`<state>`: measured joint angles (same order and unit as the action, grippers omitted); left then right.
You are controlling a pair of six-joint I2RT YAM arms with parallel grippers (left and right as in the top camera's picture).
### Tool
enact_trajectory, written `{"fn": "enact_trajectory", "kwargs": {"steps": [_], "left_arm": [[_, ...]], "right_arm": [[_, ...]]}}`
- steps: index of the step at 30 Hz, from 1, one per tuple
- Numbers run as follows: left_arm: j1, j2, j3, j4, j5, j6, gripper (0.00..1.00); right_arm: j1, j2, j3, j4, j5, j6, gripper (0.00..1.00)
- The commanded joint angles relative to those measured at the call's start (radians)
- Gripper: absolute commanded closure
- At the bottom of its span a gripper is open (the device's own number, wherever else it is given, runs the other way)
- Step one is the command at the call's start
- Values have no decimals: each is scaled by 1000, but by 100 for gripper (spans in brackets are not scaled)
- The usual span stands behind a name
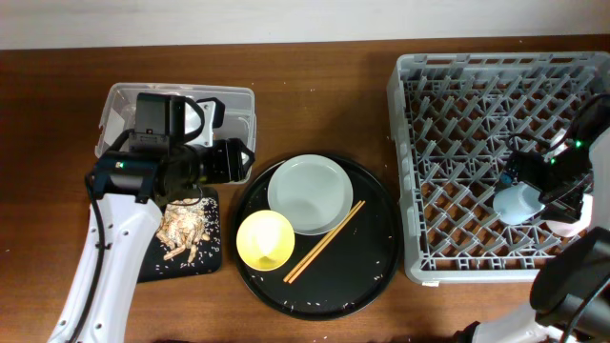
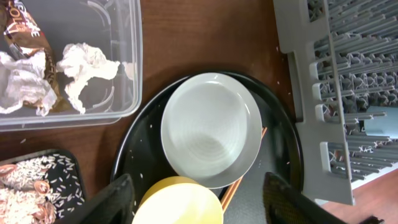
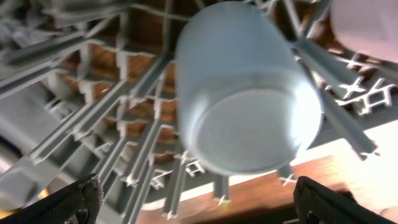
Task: Sort waste into correct bins and load items into the dishwasher rack
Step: 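Place the blue cup upside down in the dish rack with the right gripper, then reach the right gripper to the yellow bowl and grasp its rim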
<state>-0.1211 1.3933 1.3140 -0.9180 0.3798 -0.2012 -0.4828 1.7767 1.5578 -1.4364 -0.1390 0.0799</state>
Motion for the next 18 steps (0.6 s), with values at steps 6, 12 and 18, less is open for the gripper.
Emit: {"fn": "enact_trajectory", "kwargs": {"steps": [6, 12, 18], "left_arm": [[2, -2, 3, -112, -152, 16, 32], [2, -2, 2, -171, -172, 16, 31], [2, -2, -1, -260, -397, -119, 31]], "right_arm": [[293, -272, 56, 85, -198, -102, 0], [609, -219, 55, 144, -187, -98, 2], [923, -112, 41, 154, -187, -37, 3]]}}
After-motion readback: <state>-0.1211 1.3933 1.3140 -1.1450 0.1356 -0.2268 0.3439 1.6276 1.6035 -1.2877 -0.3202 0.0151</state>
